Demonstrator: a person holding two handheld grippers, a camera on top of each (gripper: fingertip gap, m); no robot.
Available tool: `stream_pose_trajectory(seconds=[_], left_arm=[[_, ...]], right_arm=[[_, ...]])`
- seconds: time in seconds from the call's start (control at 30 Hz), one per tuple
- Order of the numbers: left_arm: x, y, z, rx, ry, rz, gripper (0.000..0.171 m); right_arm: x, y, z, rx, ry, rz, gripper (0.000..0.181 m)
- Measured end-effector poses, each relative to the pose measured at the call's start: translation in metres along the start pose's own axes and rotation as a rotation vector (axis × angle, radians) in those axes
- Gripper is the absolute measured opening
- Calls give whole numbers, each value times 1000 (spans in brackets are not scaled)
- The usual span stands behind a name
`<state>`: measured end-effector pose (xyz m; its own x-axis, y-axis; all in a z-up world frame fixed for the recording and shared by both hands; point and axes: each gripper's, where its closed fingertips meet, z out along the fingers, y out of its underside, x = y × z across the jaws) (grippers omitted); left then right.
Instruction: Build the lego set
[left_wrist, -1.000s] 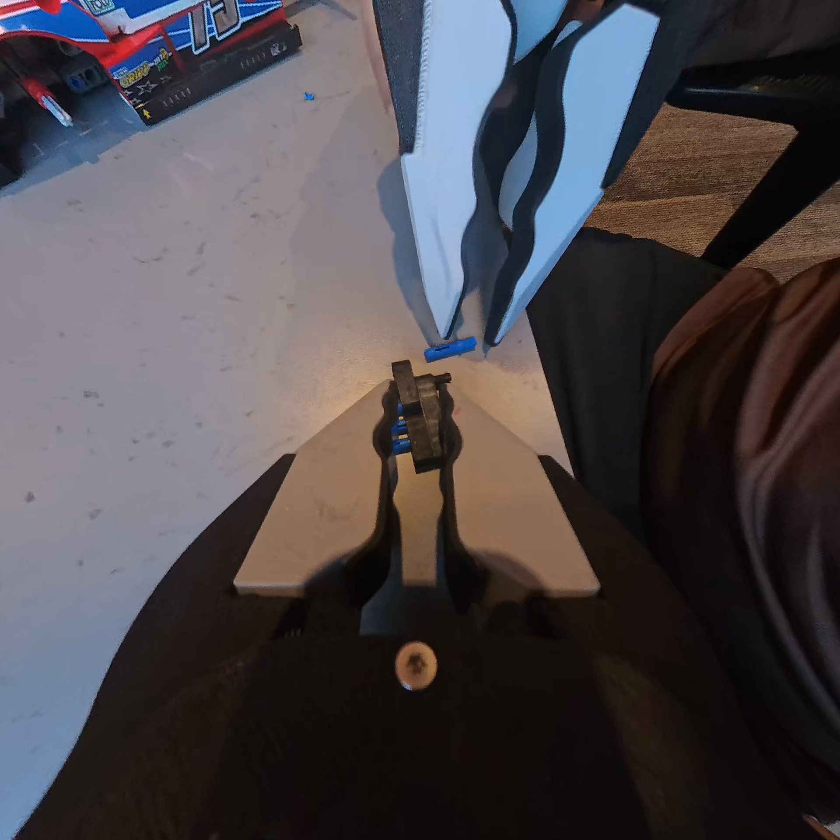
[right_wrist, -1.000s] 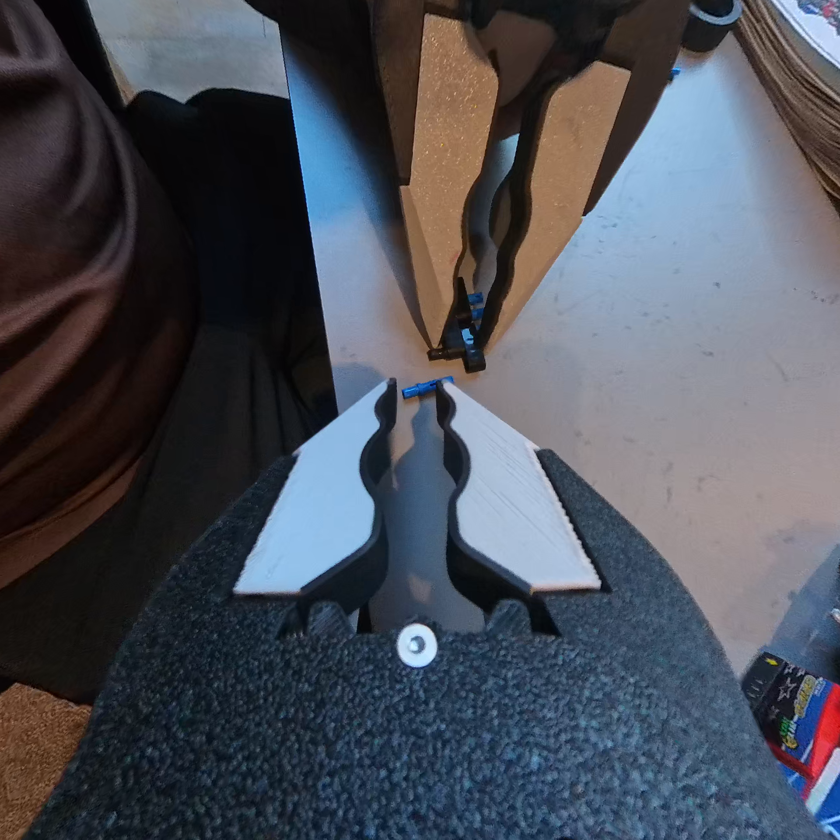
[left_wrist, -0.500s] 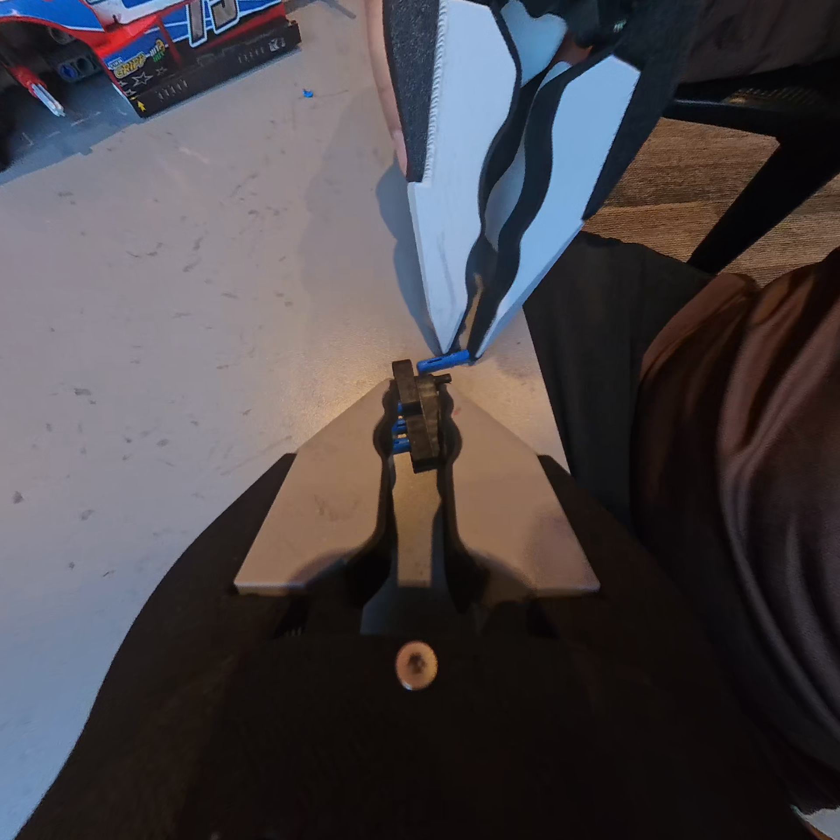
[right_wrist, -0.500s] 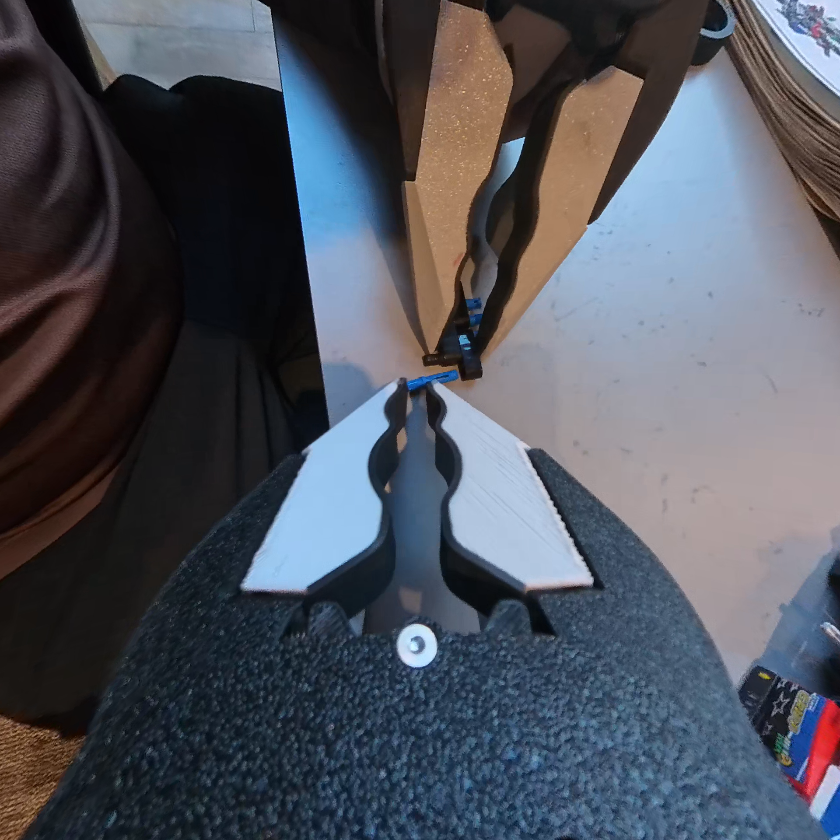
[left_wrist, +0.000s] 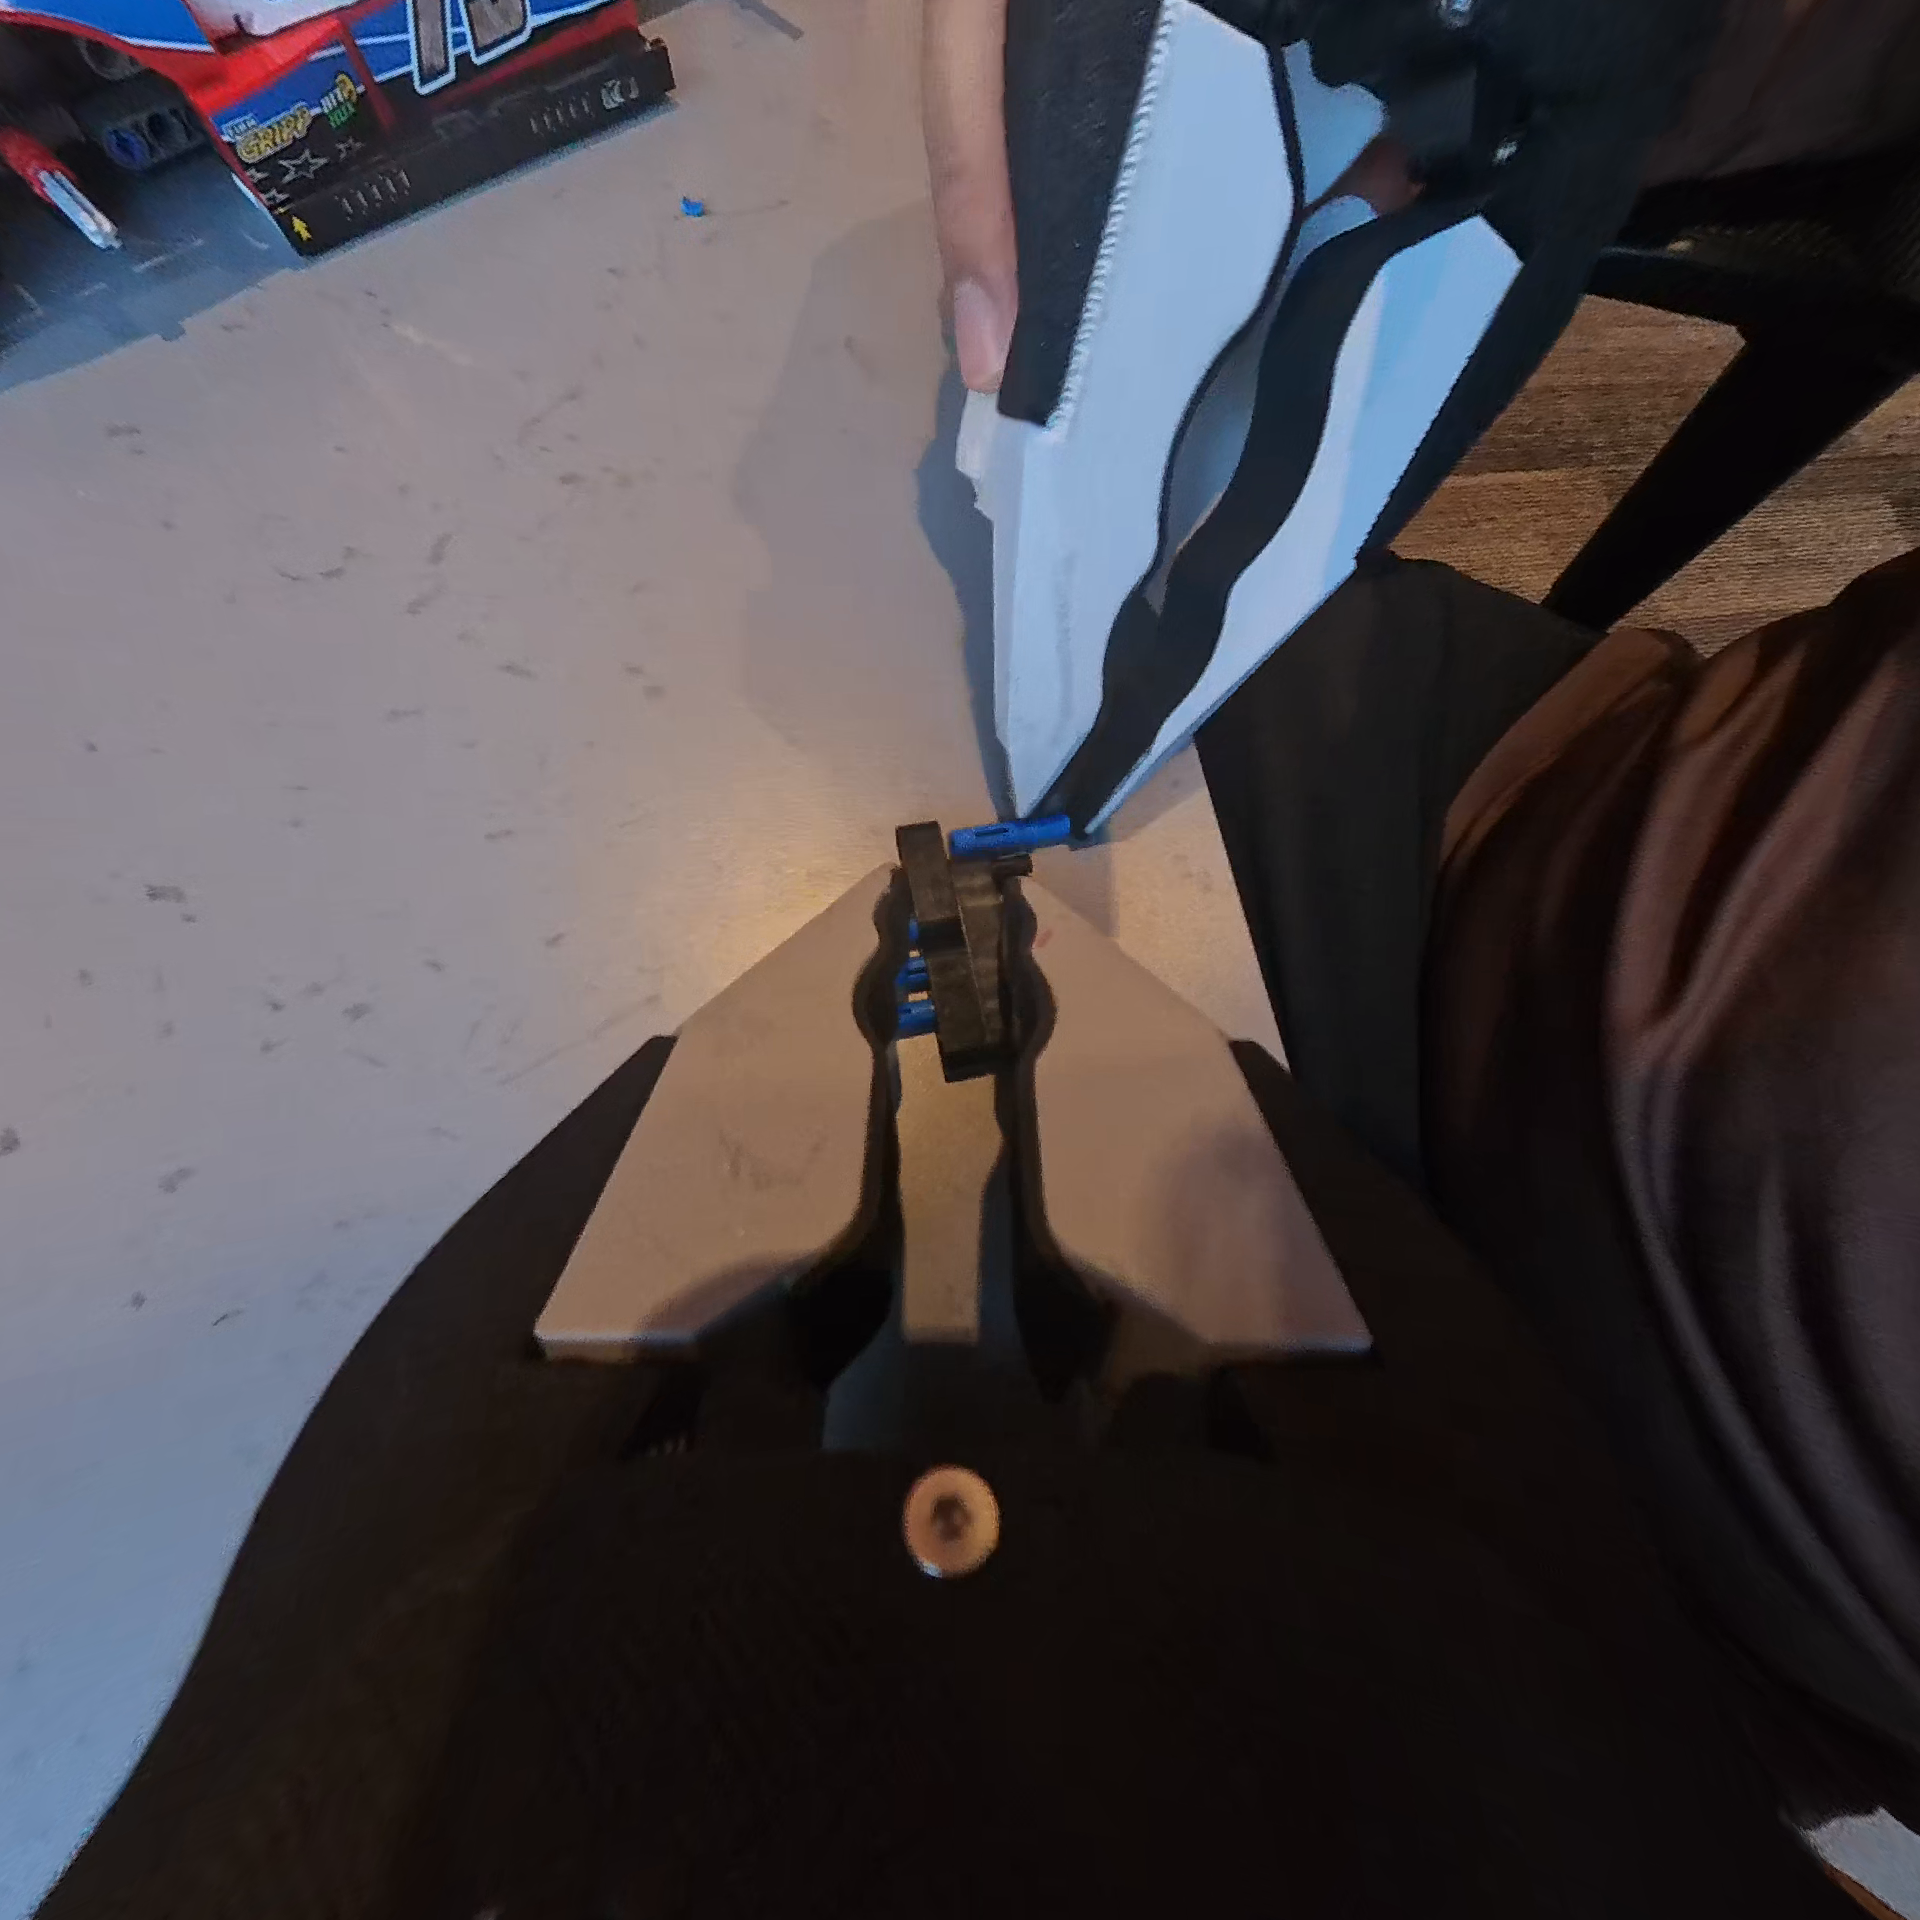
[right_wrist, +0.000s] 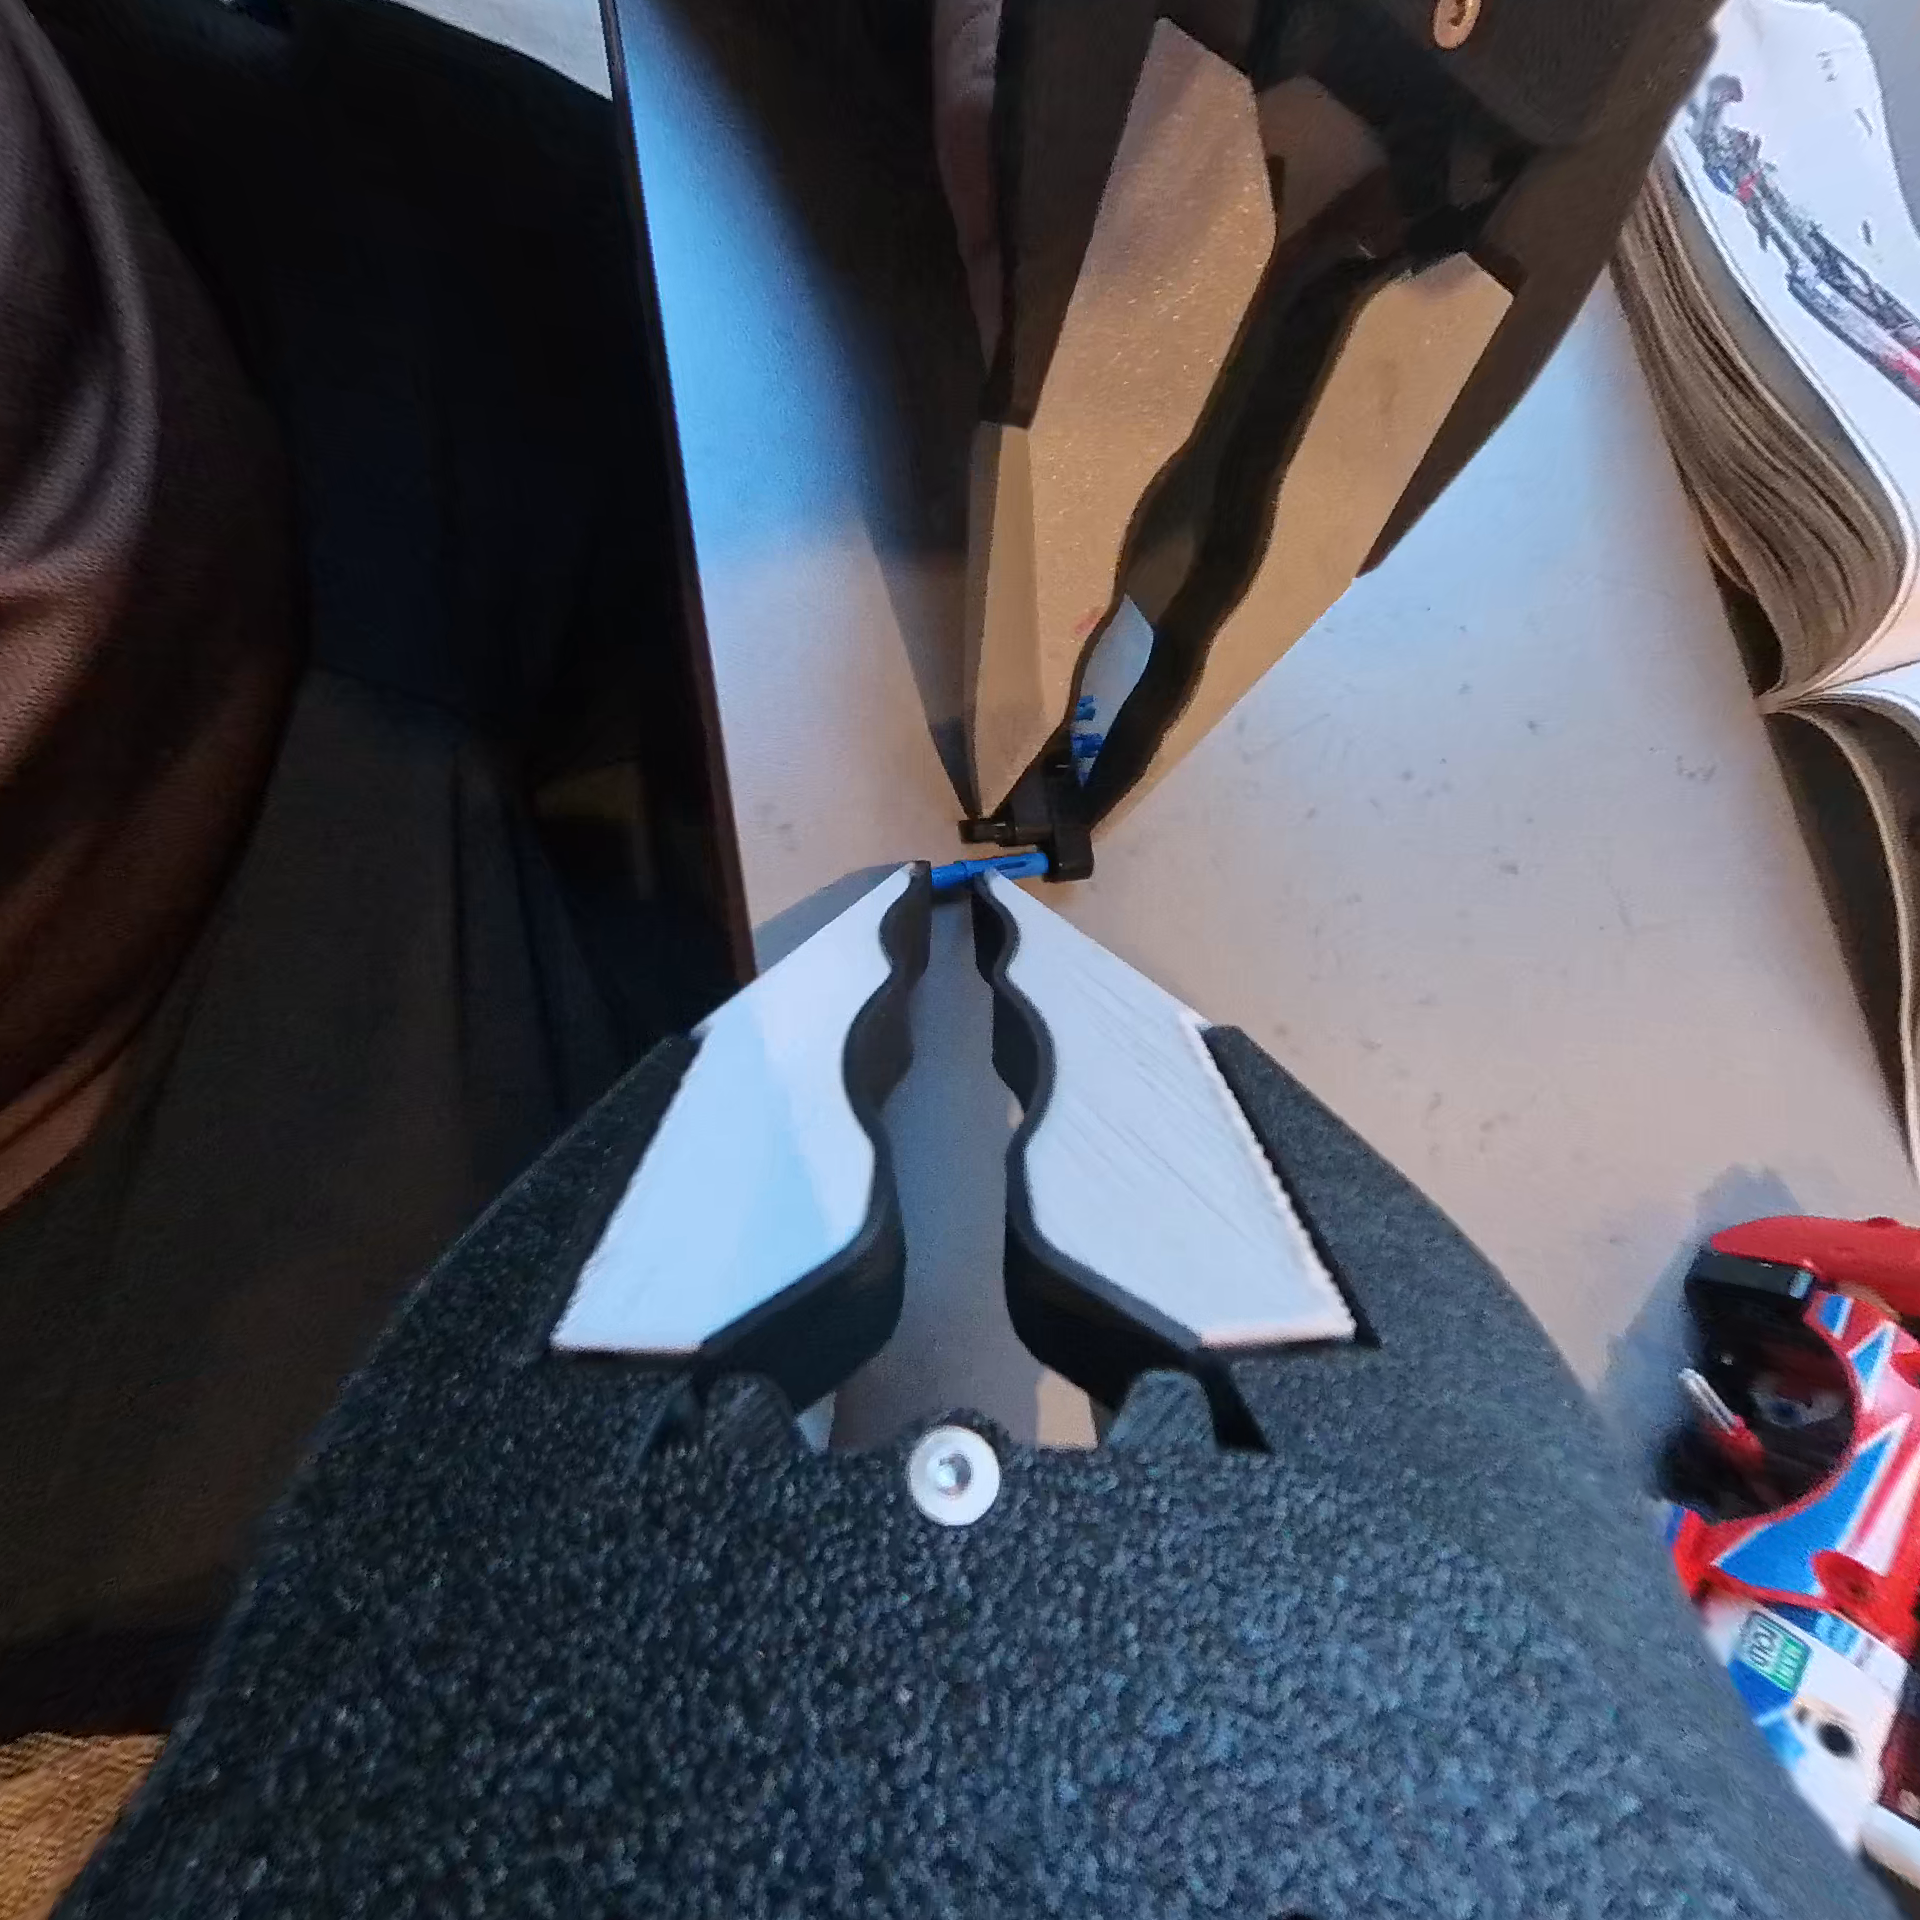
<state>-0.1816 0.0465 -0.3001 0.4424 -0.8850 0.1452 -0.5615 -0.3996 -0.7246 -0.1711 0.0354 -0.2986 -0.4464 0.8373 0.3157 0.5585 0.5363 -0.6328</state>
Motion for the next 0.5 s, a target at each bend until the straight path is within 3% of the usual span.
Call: stream_pose_trajectory(seconds=[0.5], left_arm=[[1,0,-1,1,19,-9,15]], right_arm=[[1,-1,2,-21,-1,11,7]])
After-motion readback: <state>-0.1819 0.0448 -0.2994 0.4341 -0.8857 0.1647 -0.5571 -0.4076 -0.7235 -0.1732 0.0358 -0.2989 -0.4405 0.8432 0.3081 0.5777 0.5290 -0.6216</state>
